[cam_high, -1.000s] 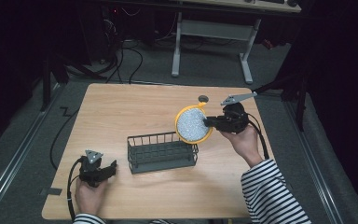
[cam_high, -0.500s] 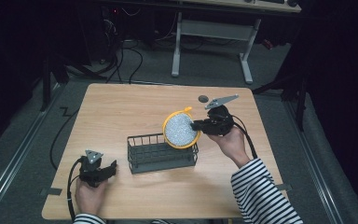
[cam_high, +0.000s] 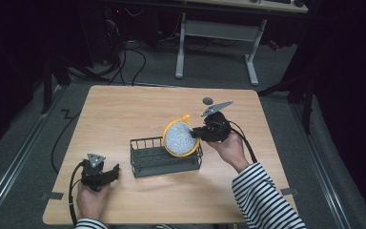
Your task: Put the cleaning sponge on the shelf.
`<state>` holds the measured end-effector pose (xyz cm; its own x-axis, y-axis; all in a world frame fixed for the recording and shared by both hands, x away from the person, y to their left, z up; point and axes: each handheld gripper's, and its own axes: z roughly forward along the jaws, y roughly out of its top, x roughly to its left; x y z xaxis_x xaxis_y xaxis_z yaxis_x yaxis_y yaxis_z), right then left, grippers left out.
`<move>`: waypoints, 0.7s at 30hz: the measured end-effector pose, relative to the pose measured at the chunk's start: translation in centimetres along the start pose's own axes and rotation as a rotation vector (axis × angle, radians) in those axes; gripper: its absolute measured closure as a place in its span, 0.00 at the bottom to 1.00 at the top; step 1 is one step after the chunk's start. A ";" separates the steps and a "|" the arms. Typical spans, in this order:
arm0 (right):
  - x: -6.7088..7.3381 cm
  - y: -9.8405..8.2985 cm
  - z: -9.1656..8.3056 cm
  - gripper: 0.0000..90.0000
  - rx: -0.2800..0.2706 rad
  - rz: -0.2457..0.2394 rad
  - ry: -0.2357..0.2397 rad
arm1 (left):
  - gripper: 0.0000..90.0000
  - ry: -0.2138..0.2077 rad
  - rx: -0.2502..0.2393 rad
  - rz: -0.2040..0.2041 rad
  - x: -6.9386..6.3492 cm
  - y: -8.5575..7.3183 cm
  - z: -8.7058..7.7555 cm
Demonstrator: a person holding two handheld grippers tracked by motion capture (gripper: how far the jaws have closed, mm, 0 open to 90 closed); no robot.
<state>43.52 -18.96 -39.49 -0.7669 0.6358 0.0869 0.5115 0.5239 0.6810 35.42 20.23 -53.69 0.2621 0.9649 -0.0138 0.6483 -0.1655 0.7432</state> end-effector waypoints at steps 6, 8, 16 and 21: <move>0.2 -0.1 1.0 0.89 0.025 -0.013 -0.006 | 0.32 -0.002 0.000 0.000 0.0 0.0 0.0; 0.3 -0.2 1.2 0.89 0.031 -0.017 -0.007 | 0.32 -0.001 0.000 0.000 0.0 0.0 0.0; 0.3 -1.1 1.8 0.88 0.047 -0.018 0.003 | 0.32 -0.002 0.000 0.000 0.0 0.0 0.0; 0.4 -1.1 1.7 0.87 0.056 -0.025 0.012 | 0.32 -0.003 0.000 -0.001 0.0 0.0 0.0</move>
<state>43.29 -18.31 -41.50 -0.7840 0.6157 0.0791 0.5129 0.5707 0.6413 35.43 20.25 -53.69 0.2635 0.9645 -0.0162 0.6483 -0.1647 0.7434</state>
